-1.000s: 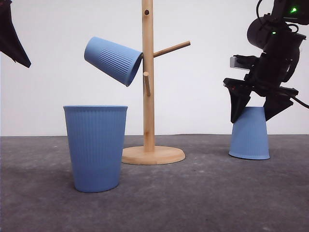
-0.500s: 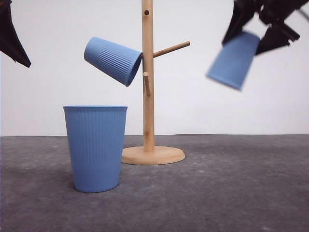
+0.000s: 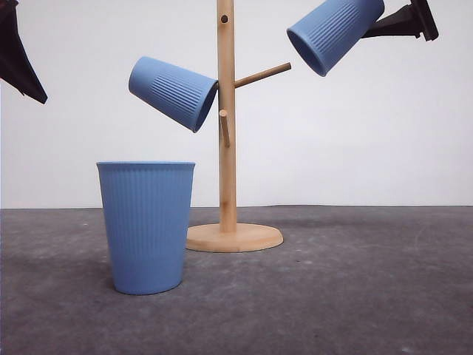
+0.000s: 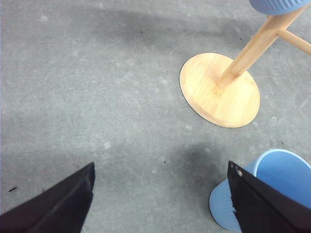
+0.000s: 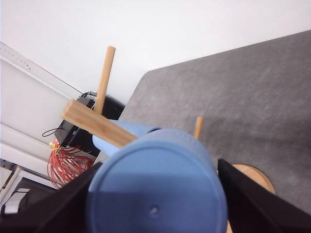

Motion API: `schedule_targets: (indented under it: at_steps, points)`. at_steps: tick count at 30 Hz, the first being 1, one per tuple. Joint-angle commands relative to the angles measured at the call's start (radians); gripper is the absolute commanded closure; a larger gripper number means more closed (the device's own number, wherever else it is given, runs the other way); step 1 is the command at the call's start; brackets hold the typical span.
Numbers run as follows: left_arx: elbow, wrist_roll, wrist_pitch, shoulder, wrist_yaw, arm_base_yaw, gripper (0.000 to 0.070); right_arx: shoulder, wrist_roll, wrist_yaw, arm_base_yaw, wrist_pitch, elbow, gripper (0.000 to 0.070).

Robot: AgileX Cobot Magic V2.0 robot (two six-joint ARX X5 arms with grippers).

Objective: Place three cups

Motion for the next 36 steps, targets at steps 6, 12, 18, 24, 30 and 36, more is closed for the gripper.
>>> schedule_targets:
  at_steps: [6, 12, 18, 24, 30, 36]
  points:
    - [0.011, -0.001, 0.007, 0.005, -0.003, -0.002, 0.0195, 0.058, 0.016, 0.000, 0.053, 0.053, 0.018, 0.0369]
    - [0.011, -0.002, 0.007, 0.005, -0.003, -0.002, 0.0195, 0.110, 0.016, 0.008, 0.093, 0.087, 0.018, 0.0369]
    - [0.011, -0.004, 0.007, 0.005, -0.003, -0.002, 0.0195, 0.147, 0.016, 0.025, 0.120, 0.125, 0.018, 0.0369]
    - [0.011, -0.004, 0.008, 0.005, -0.003, -0.002, 0.0195, 0.163, 0.005, 0.052, 0.144, 0.128, 0.018, 0.0369]
    - [0.011, -0.004, 0.007, 0.005, -0.003, -0.002, 0.0195, 0.187, 0.003, 0.053, 0.153, 0.120, 0.018, 0.0368]
    - [0.011, -0.004, 0.007, 0.005, -0.003, -0.002, 0.0195, 0.198, -0.010, 0.054, 0.158, 0.108, 0.018, 0.0313]
